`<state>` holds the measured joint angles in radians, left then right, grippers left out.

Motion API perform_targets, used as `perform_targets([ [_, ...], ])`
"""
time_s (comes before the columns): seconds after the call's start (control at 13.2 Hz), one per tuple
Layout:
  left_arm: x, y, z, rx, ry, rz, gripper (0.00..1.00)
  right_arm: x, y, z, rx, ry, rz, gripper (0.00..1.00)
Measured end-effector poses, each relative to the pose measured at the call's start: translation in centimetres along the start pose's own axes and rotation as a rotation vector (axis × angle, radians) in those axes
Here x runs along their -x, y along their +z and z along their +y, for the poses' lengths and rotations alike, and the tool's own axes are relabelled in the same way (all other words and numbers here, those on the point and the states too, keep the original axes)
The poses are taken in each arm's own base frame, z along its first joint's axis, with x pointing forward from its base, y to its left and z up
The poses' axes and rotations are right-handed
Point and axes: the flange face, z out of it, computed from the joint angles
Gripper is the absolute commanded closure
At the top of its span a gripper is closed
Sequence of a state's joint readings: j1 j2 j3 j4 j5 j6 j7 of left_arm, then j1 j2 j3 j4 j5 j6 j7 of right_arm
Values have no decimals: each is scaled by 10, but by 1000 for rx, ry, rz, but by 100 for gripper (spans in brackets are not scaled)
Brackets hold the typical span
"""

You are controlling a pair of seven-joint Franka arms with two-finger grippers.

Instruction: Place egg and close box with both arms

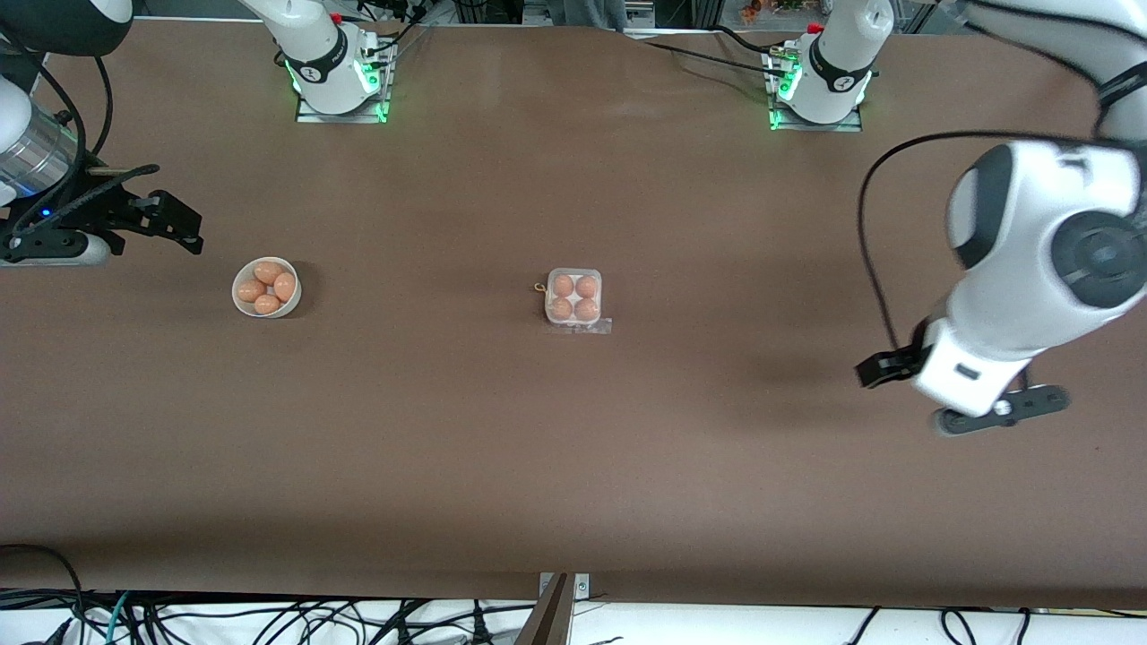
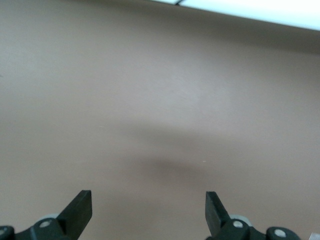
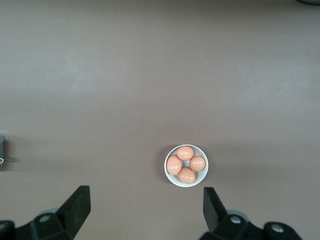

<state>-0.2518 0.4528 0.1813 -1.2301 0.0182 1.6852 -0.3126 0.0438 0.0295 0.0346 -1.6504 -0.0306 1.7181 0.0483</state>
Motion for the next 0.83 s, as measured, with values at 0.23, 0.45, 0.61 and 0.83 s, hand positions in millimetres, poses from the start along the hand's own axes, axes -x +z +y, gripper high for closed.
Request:
perform_targets([
  [0.23,10,-46,-82,50,0,21,0,0,0,0,0,-1,0,0],
  [0.45,48,-56,-99,63,15,-11,0,0,0,-4,0,-7,1,0],
  [0.61,76,-50,-89,64,45,-48,0,0,0,-6,0,-10,1,0],
  [0.83,106,-53,-84,65,69,-64,0,0,0,-6,0,-10,1,0],
])
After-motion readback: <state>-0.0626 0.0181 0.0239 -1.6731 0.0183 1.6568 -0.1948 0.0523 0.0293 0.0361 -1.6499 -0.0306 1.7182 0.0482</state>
